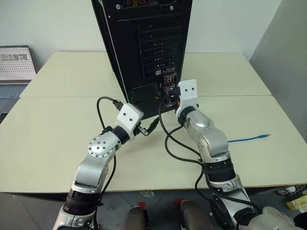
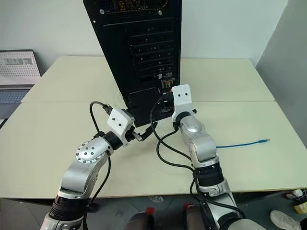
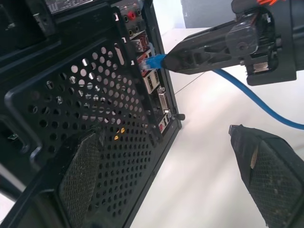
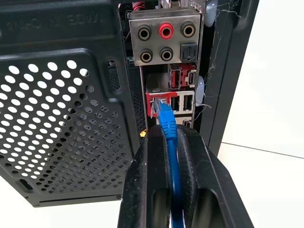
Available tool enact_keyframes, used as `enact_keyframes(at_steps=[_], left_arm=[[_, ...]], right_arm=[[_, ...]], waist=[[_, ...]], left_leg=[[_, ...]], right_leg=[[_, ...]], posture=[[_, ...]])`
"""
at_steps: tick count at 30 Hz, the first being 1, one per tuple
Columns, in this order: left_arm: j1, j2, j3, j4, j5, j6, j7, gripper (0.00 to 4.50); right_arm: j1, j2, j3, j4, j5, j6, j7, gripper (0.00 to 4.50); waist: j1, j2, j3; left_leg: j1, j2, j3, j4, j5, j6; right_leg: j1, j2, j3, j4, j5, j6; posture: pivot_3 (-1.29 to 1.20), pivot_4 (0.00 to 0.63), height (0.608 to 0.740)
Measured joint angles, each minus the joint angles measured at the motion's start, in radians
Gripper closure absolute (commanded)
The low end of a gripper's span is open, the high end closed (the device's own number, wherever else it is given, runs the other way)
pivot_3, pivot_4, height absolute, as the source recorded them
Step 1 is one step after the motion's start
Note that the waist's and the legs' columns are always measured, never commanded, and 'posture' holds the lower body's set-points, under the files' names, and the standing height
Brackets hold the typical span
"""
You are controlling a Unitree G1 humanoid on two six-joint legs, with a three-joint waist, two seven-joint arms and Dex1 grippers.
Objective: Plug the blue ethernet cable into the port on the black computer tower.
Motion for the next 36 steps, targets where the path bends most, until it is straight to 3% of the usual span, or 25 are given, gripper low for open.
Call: enact_keyframes(at_steps=[18, 27, 36], left_arm=[[0.002, -0.004, 0.002, 0.000, 0.000, 0.000, 0.015, 0.06], [0.005, -0.003, 0.007, 0.000, 0.001, 0.000, 0.020, 0.00], [0.005, 0.016, 0.033, -0.003, -0.001, 0.051, 0.025, 0.00]], right_arm=[[-0.057, 0.028, 0.022, 0.109, -0.032, -0.055, 0.027, 4.50], [-0.044, -0.044, 0.040, 0.082, -0.029, -0.065, 0.122, 2.62], [0.075, -0.230, 0.043, -0.158, 0.056, 0.007, 0.325, 0.86]], waist=[[-0.031, 0.000, 0.000], [-0.024, 0.000, 0.000], [-0.005, 0.000, 0.000]], left_leg=[[0.001, 0.001, 0.000, 0.000, 0.000, 0.000], [0.000, 0.001, -0.001, -0.001, 0.000, 0.000], [-0.001, -0.001, -0.001, 0.000, 0.000, 0.000]], right_leg=[[-0.001, 0.002, 0.001, 0.001, 0.000, 0.000], [-0.001, 0.002, 0.001, 0.000, 0.000, -0.001], [0.000, -0.001, 0.000, -0.001, 0.000, 0.000]], posture=[[0.00, 0.150, 0.740], [0.00, 0.150, 0.740], [0.00, 0.150, 0.740]])
